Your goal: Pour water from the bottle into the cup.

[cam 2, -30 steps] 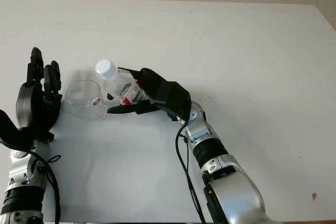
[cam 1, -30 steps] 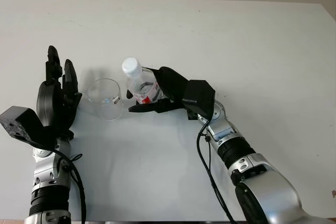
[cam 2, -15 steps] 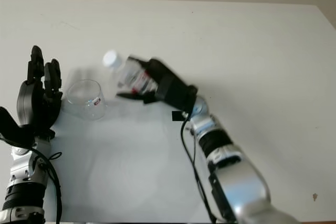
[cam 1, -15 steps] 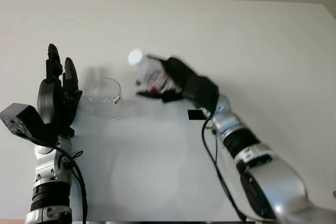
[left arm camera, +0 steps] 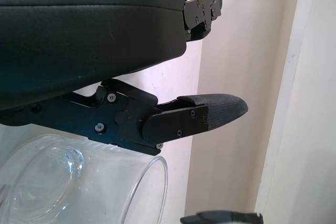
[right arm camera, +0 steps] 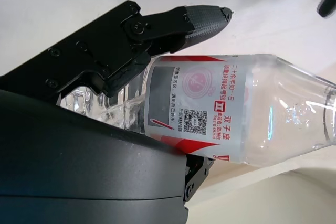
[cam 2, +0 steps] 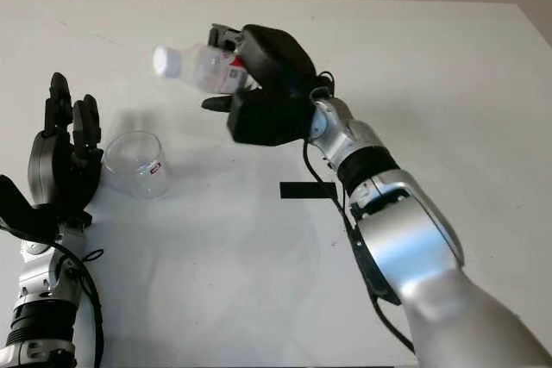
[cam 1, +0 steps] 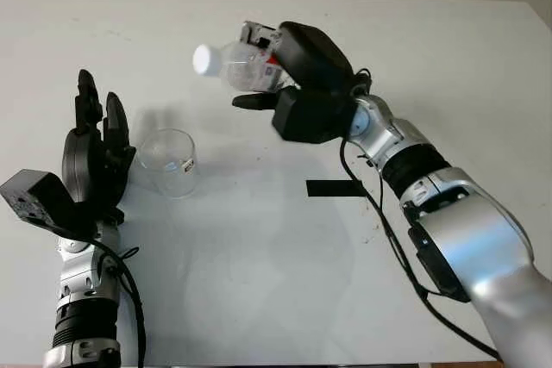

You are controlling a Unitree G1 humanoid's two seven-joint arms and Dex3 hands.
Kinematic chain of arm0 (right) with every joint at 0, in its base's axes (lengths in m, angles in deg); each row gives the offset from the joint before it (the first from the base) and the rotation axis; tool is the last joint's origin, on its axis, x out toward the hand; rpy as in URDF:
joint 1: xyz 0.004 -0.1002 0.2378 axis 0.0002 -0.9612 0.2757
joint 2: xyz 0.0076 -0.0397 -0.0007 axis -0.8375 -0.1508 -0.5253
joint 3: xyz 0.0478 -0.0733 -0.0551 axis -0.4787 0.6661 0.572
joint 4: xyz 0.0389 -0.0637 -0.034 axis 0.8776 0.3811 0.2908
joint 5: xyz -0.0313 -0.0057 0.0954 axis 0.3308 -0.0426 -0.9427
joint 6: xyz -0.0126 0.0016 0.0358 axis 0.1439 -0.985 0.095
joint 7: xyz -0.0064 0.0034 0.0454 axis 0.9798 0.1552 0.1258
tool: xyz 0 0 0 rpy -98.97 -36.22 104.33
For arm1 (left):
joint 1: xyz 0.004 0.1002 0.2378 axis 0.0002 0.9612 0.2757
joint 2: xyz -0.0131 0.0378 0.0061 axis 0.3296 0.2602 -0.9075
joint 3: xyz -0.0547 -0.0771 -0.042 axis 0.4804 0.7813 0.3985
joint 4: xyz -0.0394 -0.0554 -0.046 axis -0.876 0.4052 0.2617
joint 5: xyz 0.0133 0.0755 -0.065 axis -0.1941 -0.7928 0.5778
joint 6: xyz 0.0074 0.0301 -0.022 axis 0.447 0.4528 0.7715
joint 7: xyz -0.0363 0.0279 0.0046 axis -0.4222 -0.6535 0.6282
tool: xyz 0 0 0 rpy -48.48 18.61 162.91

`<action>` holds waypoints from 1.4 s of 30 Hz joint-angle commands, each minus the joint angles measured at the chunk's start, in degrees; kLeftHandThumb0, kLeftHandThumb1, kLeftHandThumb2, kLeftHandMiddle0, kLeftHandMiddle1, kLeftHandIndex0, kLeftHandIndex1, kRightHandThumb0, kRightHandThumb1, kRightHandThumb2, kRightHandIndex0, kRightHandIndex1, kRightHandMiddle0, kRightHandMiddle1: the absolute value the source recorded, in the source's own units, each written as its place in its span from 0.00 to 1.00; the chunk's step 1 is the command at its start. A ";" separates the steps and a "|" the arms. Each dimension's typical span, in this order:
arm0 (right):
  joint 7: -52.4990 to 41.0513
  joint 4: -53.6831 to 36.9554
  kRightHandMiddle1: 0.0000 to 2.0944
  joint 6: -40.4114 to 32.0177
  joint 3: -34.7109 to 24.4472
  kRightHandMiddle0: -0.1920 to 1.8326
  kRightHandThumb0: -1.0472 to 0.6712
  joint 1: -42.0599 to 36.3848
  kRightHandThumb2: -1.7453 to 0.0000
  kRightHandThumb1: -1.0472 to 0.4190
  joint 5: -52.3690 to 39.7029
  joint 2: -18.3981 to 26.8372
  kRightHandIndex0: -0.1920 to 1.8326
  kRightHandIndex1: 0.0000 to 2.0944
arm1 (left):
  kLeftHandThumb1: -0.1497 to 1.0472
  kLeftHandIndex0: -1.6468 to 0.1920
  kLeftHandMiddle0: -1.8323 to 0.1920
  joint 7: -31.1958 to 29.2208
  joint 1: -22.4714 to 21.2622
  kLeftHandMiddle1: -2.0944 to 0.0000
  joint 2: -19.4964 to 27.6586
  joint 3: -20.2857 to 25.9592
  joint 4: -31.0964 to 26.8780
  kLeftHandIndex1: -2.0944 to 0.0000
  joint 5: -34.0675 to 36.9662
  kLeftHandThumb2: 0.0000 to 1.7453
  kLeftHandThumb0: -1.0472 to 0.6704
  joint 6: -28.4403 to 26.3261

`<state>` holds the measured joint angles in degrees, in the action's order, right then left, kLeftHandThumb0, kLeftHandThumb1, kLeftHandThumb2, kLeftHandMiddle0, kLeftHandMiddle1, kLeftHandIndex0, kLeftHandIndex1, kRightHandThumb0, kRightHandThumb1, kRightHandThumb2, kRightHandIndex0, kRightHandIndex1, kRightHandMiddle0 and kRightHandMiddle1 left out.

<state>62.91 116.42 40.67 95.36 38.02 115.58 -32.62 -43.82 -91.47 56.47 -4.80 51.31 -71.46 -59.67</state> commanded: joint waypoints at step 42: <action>37.23 3.76 1.00 -1.96 24.01 0.50 0.30 12.71 0.79 0.00 25.20 -0.22 0.73 1.00 | 1.00 1.00 0.96 1.51 1.68 0.97 -1.86 -0.53 0.79 0.98 -1.26 0.32 0.25 1.76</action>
<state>98.61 120.43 38.99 118.80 48.41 140.21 -33.44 -42.35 -91.13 55.37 -5.11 50.84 -72.57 -58.19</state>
